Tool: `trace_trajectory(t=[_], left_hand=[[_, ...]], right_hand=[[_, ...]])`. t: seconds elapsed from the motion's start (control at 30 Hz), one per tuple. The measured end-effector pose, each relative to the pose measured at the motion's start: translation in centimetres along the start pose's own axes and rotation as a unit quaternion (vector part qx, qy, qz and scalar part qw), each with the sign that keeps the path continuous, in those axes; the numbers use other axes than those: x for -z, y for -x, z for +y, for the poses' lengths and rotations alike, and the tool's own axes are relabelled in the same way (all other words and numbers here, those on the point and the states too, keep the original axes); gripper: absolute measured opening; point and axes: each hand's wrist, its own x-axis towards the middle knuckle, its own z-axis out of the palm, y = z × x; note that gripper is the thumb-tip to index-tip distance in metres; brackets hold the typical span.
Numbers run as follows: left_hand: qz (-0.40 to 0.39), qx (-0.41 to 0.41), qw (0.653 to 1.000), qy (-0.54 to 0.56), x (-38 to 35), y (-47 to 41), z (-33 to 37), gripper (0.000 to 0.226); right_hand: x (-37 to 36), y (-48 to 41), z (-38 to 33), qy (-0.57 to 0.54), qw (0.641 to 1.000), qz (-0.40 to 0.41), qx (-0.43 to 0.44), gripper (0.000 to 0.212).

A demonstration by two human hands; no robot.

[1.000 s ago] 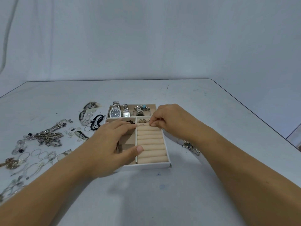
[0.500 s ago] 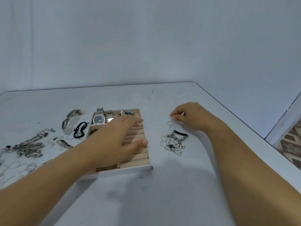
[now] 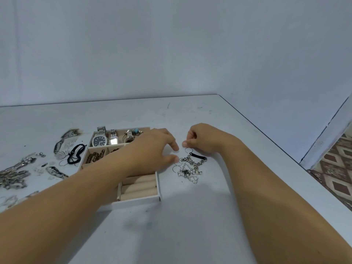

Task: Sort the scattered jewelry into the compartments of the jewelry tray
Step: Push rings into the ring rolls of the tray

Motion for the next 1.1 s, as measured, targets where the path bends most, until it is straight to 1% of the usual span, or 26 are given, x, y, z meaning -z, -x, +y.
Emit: trace_trajectory(t=[0.03,0.1,0.17,0.23,0.4,0.57,0.67,0.77,0.87,0.97,1.03,1.1], left_hand=[[0.003,0.0,1.0,0.003,-0.1,-0.4,0.0,0.029],[0.004,0.008,1.0,0.005,-0.4,-1.4,0.0,0.024],[0.006,0.015,1.0,-0.002,-0.8,-2.6,0.2,0.023],[0.001,0.02,1.0,-0.014,-1.1,-3.8,0.6,0.025],[-0.03,0.026,0.999,-0.005,-1.6,-5.7,1.0,0.026],[-0.066,0.04,0.997,0.002,-1.0,-6.3,1.0,0.014],[-0.104,0.08,0.991,-0.031,-1.3,-6.4,0.7,0.01],[-0.13,0.098,0.984,-0.066,-1.3,-6.4,0.5,0.014],[-0.085,0.081,0.992,-0.042,-1.1,-5.8,1.4,0.015],[0.009,0.058,0.998,-0.02,-0.5,-4.6,1.8,0.016],[0.075,0.075,0.994,0.016,0.7,-3.4,1.0,0.016],[0.134,0.078,0.986,0.061,2.5,-1.3,-0.1,0.011]], right_hand=[[0.1,0.0,0.3,-0.011,1.0,0.015,0.004,0.026],[0.4,0.2,0.9,-0.043,0.996,0.079,0.005,0.014],[1.0,0.5,1.5,-0.063,0.988,0.14,0.004,0.011],[1.6,0.9,1.9,-0.07,0.984,0.166,0.015,0.009],[1.8,1.3,1.8,-0.077,0.984,0.155,0.033,0.009],[1.7,1.2,1.6,-0.079,0.986,0.142,0.039,0.01],[1.6,1.3,1.5,-0.065,0.985,0.152,0.044,0.007],[1.7,1.4,1.4,-0.067,0.982,0.167,0.051,0.008],[1.7,1.5,1.2,-0.071,0.982,0.167,0.055,0.009],[1.5,1.5,1.0,-0.079,0.98,0.17,0.065,0.008],[1.3,1.6,0.5,-0.092,0.978,0.173,0.077,0.005],[1.0,1.6,-0.1,-0.095,0.976,0.173,0.093,0.004]])
